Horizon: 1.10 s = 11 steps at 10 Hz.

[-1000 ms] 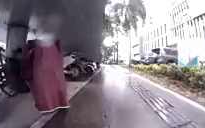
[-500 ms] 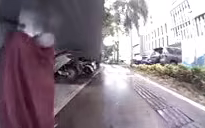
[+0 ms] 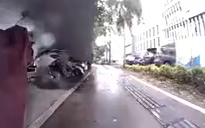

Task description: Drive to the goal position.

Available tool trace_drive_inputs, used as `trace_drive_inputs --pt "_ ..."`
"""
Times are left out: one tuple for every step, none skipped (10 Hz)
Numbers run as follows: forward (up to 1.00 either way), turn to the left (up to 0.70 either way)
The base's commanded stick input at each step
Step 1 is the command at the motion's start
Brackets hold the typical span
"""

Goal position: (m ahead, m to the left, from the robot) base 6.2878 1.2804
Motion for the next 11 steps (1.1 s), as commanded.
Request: trace_drive_inputs --pt "0.7 0.0" --pt "0.7 0.0" --pt "0.7 0.0" --pt "0.7 0.0" --pt "0.7 0.0" --pt "0.7 0.0" --pt "0.7 0.0" --pt "0.7 0.0" --pt "0.7 0.0" --pt "0.7 0.0" --pt "0.7 0.0"
